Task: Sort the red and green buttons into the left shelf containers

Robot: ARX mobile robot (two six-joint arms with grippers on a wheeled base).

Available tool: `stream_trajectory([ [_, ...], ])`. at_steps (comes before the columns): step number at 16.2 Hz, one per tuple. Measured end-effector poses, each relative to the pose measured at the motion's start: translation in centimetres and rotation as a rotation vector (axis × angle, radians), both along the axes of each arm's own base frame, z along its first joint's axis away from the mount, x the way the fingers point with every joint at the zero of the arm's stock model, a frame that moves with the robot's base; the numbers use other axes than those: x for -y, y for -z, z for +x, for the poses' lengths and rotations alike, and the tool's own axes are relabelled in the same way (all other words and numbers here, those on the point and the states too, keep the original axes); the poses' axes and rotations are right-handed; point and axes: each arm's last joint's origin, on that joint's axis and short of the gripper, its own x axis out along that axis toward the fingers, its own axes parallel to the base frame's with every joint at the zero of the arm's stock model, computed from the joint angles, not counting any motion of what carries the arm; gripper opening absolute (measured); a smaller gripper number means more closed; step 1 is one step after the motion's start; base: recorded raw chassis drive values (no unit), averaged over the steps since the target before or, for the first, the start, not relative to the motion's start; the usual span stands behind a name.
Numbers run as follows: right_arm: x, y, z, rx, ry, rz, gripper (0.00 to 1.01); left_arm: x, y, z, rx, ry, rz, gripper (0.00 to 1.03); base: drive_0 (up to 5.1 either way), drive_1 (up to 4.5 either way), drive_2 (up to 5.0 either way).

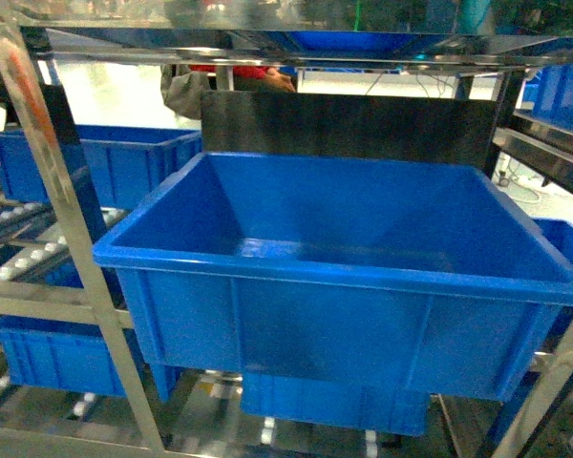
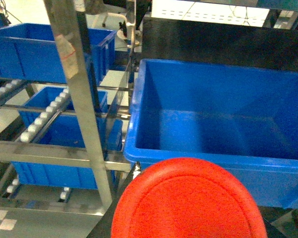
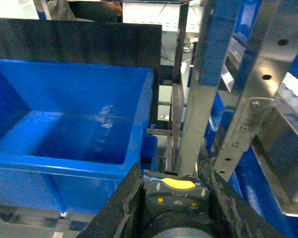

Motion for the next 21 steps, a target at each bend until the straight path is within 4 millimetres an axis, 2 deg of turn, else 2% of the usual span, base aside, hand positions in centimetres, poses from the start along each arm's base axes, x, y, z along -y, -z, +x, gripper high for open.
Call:
stream_trajectory([
  [2, -0.15, 0.00, 0.04, 0.001, -0.012, 0.000, 0.29, -0.14, 0.03, 0.03, -0.003, -0.012, 0.003, 0.24, -4.7, 3.90, 0.6],
  [5, -0.11, -0.09, -0.01, 0.004, -0.006, -0.003, 0.29, -0.11, -0.10, -0.03, 0.006, -0.008, -0.001, 0.24, 0.0, 0.00, 0.0],
  [21, -0.12, 0.14, 0.17, -0.010, -0.028, 0.005, 0.29, -0.03, 0.00, 0.02, 0.000, -0.002, 0.000, 0.24, 3.3, 1.42, -5.0],
])
